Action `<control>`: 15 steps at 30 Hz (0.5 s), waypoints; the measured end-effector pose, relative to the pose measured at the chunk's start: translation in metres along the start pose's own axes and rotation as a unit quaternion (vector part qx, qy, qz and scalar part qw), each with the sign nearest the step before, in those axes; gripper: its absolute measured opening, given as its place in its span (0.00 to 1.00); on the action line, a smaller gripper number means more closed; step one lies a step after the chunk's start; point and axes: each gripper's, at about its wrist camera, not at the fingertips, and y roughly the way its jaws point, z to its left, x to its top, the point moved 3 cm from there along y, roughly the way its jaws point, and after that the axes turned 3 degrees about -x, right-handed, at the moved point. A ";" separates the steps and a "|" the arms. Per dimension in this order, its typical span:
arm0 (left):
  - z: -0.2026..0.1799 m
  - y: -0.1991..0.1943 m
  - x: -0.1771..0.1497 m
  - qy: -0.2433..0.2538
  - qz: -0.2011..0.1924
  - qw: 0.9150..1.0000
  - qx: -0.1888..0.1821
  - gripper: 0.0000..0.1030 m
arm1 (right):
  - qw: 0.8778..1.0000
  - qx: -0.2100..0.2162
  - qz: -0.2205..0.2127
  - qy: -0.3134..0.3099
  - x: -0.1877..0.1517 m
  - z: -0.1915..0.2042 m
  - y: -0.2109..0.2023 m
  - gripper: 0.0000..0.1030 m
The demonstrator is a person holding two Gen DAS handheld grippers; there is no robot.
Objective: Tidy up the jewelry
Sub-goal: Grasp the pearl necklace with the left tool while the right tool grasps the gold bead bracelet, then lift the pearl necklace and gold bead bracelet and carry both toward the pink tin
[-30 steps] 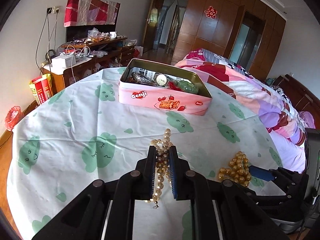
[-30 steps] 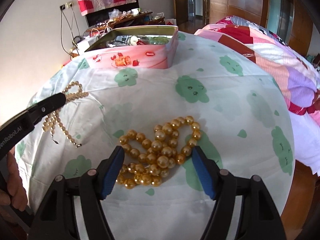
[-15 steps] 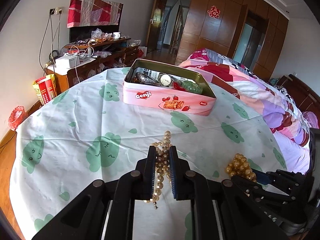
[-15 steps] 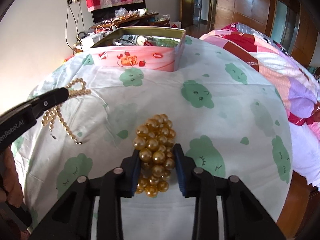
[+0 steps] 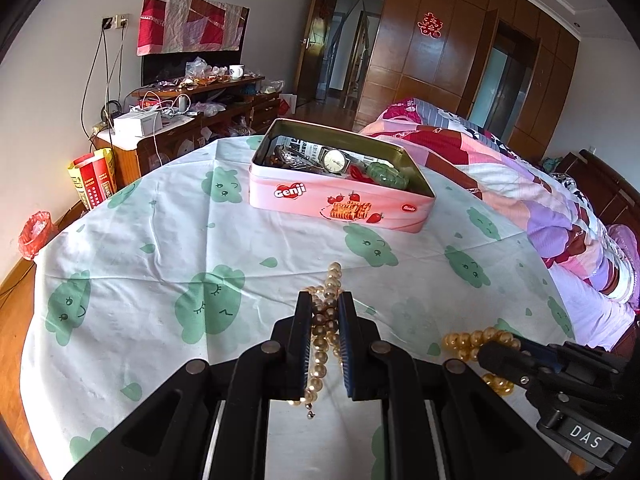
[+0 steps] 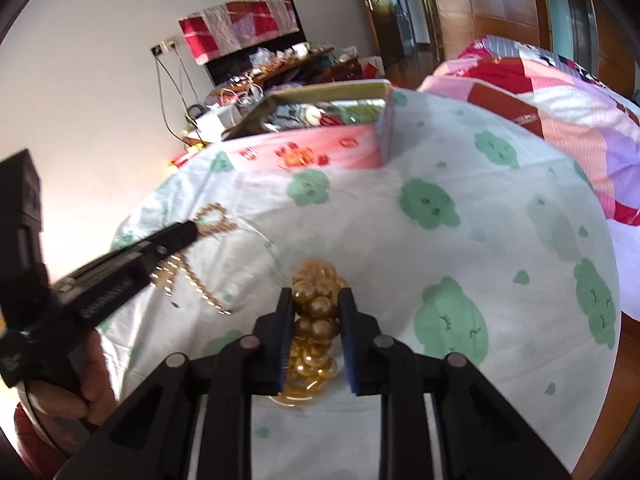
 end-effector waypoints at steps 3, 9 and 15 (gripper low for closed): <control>0.000 0.000 0.000 0.000 -0.001 1.000 0.000 0.12 | 1.000 -0.012 -0.009 -0.012 0.001 0.004 -0.002 0.24; 0.001 -0.001 0.000 0.001 -0.002 1.000 0.002 0.12 | 1.000 0.001 -0.019 0.005 0.005 -0.003 -0.009 0.24; 0.000 -0.007 0.003 0.008 -0.014 1.000 0.009 0.12 | 0.999 0.002 -0.053 -0.003 0.017 0.005 -0.025 0.24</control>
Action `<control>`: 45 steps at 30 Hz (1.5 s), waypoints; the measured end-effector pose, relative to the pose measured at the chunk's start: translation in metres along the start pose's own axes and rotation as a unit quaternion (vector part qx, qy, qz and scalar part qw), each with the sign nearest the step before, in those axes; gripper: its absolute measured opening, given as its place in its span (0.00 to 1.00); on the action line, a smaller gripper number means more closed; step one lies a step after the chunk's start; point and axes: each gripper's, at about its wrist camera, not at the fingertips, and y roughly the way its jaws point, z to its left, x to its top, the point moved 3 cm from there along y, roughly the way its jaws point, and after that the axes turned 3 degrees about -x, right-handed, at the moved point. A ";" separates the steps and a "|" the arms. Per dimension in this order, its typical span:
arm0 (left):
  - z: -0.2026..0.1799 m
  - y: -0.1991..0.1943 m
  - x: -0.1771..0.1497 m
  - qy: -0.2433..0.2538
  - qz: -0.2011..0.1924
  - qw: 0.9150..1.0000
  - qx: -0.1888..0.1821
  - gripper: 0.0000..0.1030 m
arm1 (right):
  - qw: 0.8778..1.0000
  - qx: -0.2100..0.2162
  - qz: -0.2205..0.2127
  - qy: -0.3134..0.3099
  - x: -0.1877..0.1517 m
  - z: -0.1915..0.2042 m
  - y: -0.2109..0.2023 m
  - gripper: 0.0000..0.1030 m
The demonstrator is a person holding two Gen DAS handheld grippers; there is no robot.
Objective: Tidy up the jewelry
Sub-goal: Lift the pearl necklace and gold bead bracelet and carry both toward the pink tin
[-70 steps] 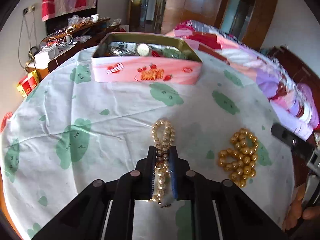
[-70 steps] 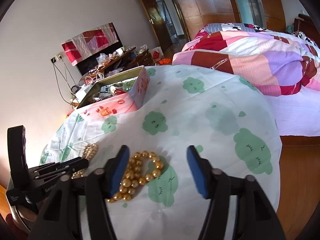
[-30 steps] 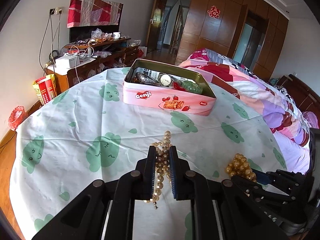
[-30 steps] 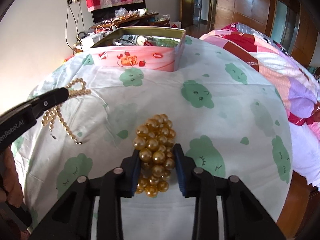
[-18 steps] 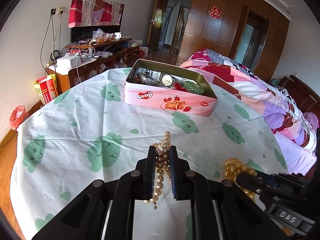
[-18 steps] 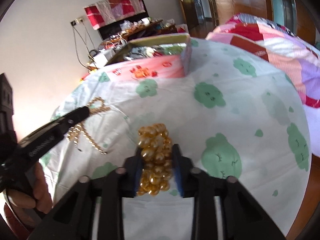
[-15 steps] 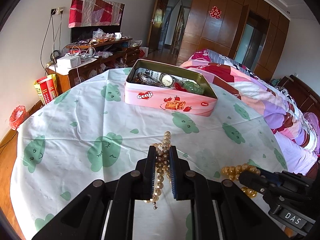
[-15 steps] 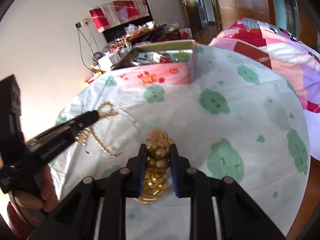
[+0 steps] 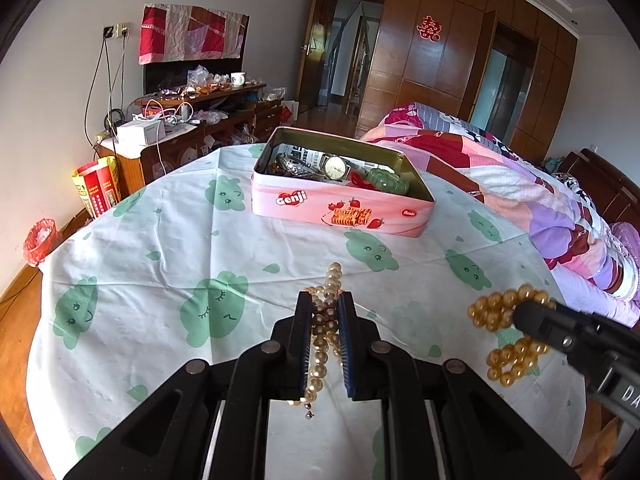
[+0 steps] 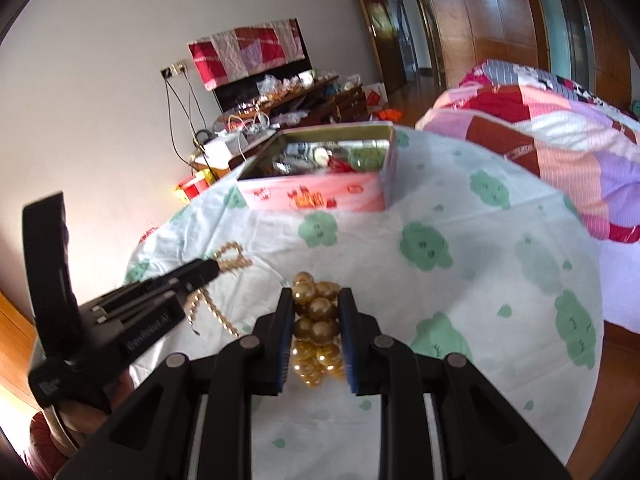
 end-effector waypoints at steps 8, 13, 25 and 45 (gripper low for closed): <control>-0.003 -0.001 0.000 -0.005 -0.003 1.000 -0.005 0.12 | 0.999 0.004 -0.032 -0.002 0.018 0.004 -0.006 0.24; -0.008 -0.005 0.003 -0.006 -0.008 1.000 -0.024 0.12 | 0.999 0.007 -0.045 0.001 0.027 0.006 -0.008 0.24; -0.013 -0.016 0.022 -0.003 -0.036 0.999 -0.040 0.12 | 0.998 -0.008 -0.063 0.004 0.051 0.005 -0.007 0.24; -0.008 -0.009 0.039 -0.017 -0.048 0.997 -0.049 0.12 | 0.998 -0.019 -0.066 0.004 0.075 -0.003 0.003 0.24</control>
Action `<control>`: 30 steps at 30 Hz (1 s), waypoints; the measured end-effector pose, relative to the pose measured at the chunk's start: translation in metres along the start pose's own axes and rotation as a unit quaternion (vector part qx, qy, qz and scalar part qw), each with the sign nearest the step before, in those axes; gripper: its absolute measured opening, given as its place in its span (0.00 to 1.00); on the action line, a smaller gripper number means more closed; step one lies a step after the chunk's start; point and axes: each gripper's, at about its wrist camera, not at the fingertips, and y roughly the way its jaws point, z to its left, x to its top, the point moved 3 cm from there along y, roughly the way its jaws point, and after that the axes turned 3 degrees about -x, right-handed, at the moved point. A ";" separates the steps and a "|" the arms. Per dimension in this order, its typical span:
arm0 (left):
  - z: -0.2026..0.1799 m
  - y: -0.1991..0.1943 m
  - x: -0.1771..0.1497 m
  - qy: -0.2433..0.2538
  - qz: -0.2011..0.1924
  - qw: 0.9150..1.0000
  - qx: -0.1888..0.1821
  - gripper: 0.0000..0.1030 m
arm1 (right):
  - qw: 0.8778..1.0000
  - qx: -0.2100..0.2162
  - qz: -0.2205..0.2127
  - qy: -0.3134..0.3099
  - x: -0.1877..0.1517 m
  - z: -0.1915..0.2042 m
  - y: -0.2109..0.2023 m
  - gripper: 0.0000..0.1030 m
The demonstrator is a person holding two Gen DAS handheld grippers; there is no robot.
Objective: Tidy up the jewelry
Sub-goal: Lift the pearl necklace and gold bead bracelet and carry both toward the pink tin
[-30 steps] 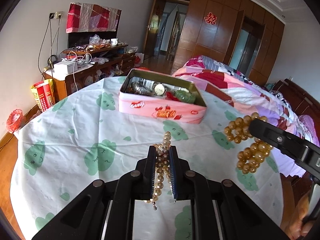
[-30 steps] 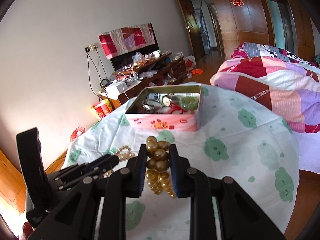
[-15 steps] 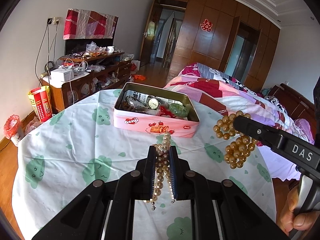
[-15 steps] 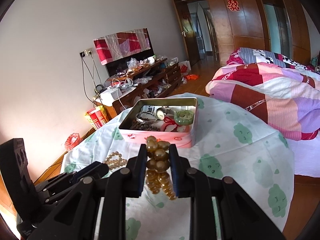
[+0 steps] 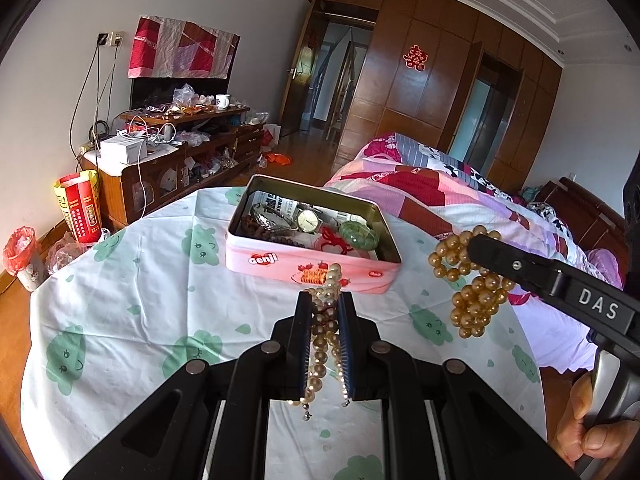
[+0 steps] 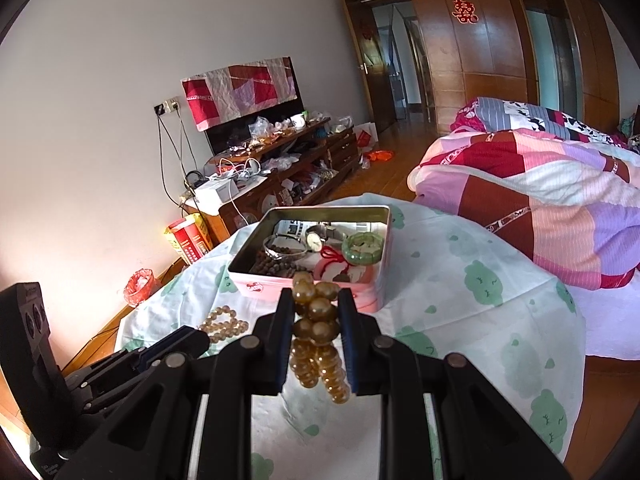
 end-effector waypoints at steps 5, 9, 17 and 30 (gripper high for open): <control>0.005 -0.001 0.003 -0.007 -0.007 1.000 -0.001 0.12 | 1.000 0.018 -0.015 0.005 0.006 -0.004 -0.006 0.24; 0.007 0.000 0.006 -0.013 -0.012 1.000 -0.011 0.12 | 0.999 0.022 -0.028 0.003 0.011 -0.007 -0.014 0.24; 0.009 0.005 0.016 -0.023 -0.017 0.999 -0.020 0.12 | 0.999 0.015 -0.033 0.011 0.018 -0.015 -0.009 0.24; -0.011 0.039 0.074 0.008 -0.055 0.998 -0.036 0.12 | 0.998 0.014 -0.035 0.041 0.040 -0.027 0.028 0.24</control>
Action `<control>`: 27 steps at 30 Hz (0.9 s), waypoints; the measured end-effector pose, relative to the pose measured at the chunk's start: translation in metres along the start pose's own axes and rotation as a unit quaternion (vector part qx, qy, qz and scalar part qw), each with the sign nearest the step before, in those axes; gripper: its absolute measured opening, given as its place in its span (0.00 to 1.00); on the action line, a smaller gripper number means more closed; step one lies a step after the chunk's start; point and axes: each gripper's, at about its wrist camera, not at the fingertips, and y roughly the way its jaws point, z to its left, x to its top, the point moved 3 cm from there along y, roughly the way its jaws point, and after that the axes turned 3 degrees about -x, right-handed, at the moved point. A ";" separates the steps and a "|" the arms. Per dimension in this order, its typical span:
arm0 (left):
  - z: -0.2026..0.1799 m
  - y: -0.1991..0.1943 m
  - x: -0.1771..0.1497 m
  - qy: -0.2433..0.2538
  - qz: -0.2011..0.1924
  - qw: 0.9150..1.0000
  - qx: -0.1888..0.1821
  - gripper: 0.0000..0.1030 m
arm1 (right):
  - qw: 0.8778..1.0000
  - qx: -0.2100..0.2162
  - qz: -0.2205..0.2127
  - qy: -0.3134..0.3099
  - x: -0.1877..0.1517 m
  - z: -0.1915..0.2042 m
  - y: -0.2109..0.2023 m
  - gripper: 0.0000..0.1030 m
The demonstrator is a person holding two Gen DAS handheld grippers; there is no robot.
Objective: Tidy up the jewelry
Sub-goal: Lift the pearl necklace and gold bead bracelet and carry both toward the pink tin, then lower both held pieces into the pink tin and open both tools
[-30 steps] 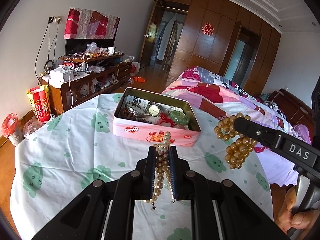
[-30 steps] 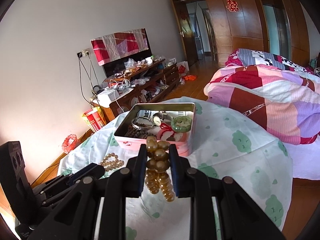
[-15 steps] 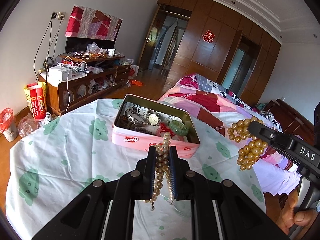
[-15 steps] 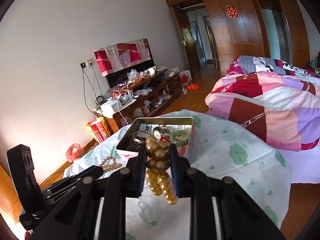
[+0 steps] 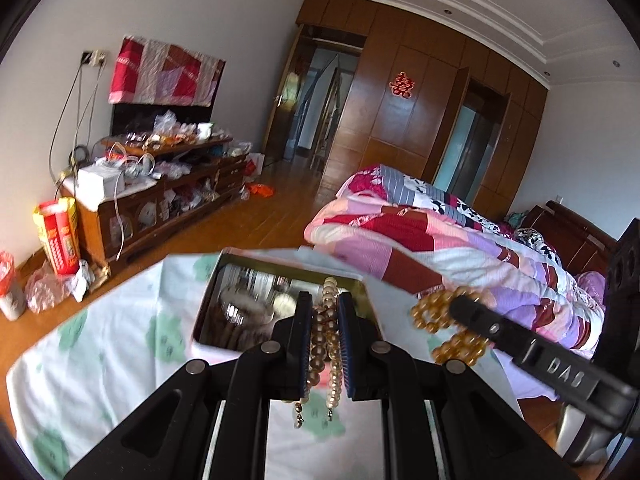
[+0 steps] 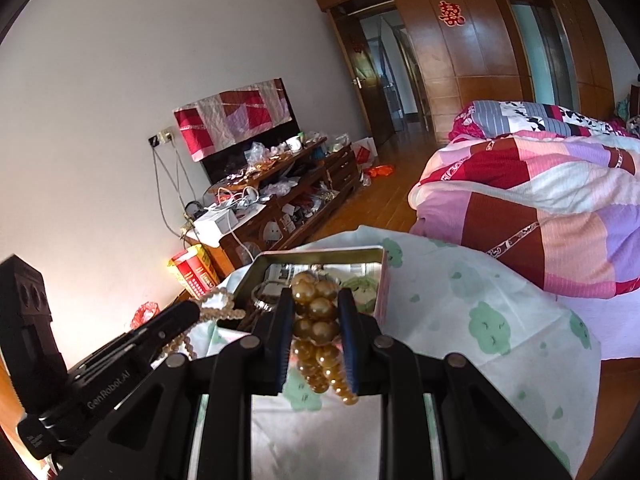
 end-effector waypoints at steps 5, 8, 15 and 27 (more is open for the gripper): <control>0.004 0.017 0.021 -0.006 -0.019 1.000 -0.012 0.12 | 1.000 0.000 -0.001 0.015 0.016 -0.002 0.025 0.24; 0.009 0.033 0.027 -0.011 -0.021 1.000 -0.015 0.12 | 1.000 -0.002 -0.002 0.024 0.023 -0.003 0.041 0.24; 0.020 0.080 0.019 -0.018 0.009 1.000 0.010 0.12 | 0.999 -0.021 0.006 0.047 0.027 -0.010 0.082 0.24; 0.028 0.111 0.002 0.027 0.051 0.994 0.087 0.12 | 0.997 -0.062 0.034 0.033 0.014 -0.017 0.134 0.24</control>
